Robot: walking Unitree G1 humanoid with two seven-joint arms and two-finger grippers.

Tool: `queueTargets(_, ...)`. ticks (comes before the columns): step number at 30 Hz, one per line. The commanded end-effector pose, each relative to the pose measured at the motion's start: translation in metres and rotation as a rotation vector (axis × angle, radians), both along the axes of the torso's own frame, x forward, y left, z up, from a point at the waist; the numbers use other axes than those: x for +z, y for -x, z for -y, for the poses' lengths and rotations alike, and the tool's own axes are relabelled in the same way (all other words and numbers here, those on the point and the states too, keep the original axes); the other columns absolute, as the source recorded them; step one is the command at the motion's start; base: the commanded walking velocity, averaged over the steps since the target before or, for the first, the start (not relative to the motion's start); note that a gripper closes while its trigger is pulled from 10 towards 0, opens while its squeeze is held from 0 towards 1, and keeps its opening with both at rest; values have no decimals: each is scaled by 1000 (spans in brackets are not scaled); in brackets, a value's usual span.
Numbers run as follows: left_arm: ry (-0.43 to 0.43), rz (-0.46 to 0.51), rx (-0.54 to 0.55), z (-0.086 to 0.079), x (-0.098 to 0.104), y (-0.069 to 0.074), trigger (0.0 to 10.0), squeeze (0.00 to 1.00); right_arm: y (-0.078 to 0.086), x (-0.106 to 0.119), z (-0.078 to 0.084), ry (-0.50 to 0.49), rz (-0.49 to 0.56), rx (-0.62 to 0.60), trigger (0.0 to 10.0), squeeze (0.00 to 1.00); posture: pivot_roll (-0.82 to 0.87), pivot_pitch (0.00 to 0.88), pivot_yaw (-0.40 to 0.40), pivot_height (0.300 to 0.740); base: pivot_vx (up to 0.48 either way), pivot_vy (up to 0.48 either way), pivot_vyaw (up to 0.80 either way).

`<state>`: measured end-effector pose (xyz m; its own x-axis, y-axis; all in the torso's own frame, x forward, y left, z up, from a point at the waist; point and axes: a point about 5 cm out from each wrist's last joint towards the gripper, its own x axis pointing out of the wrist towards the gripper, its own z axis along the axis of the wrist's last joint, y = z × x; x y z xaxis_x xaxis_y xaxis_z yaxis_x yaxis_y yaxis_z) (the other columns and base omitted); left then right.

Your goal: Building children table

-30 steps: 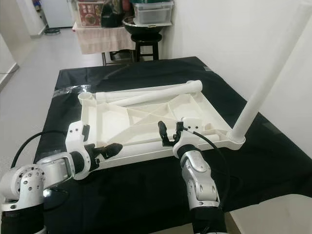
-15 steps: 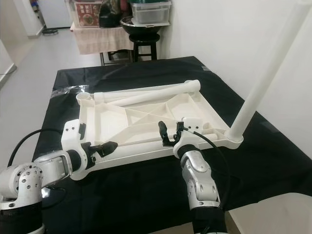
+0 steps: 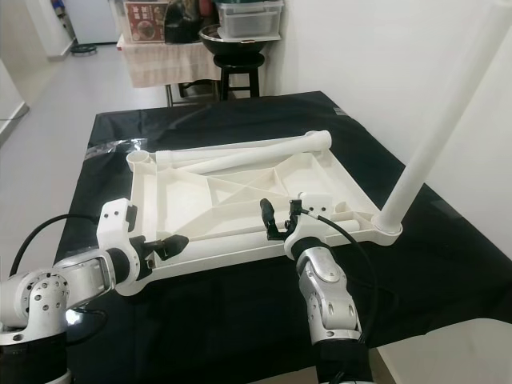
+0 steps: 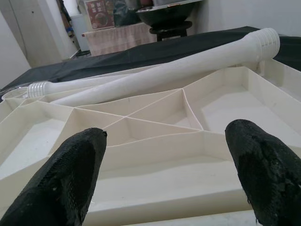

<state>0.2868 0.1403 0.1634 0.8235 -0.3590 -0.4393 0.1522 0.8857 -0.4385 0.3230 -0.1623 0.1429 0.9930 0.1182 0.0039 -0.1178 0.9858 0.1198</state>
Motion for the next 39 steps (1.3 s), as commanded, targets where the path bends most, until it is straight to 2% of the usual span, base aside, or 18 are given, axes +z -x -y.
queueTargets(1, -5, -28, 18, -2, -5, 1, 10000, 0, 0, -2, -1, -13, -20, 4, 10000, 0, -39, 32, -8, 740, 0, 0, 0)
queueTargets(7, 6, -34, 16, -1, -8, 0, 10000, 0, 0, -2, -1, -12, -19, 4, 10000, 0, -41, 32, -6, 740, 0, 0, 0)
queueTargets(13, 55, -25, -31, 9, -12, -3, 10000, 0, 0, -1, -1, -11, -18, 3, 10000, 0, -43, 34, -8, 740, 0, 0, 0)
queueTargets(27, 88, -35, -74, 20, -15, -9, 10000, 0, 1, -2, -2, -9, -19, 4, 10000, 0, -50, 30, -2, 740, 0, 0, 0)
queueTargets(30, 133, -51, -87, 23, -17, -7, 10000, 0, 1, -2, -2, -9, -20, 3, 10000, 0, -49, 28, 0, 740, 0, 0, 0)
queueTargets(31, 192, -56, -100, 25, -17, -8, 10000, 0, 1, -2, -2, -10, -21, 3, 10000, 0, -50, 26, 0, 740, 0, 0, 0)
queueTargets(33, 211, -55, -104, 25, -17, -8, 10000, 0, 1, -3, -2, -10, -21, 3, 10000, 0, -50, 26, 0, 740, 0, 0, 0)
queueTargets(35, 258, -41, -118, 24, -14, -9, 10000, 0, 1, -3, -2, -10, -22, 3, 10000, 0, -50, 25, 0, 740, 0, 0, 0)
queueTargets(38, 359, 41, -150, 23, 1, -12, 10000, 0, 1, -3, -2, -10, -22, 3, 10000, 0, -51, 21, 1, 740, 0, 0, 0)
queueTargets(39, 359, 41, -150, 23, 1, -12, 10000, 0, 1, -3, -2, -10, -22, 3, 10000, 0, -51, 21, 1, 740, 0, 0, 0)
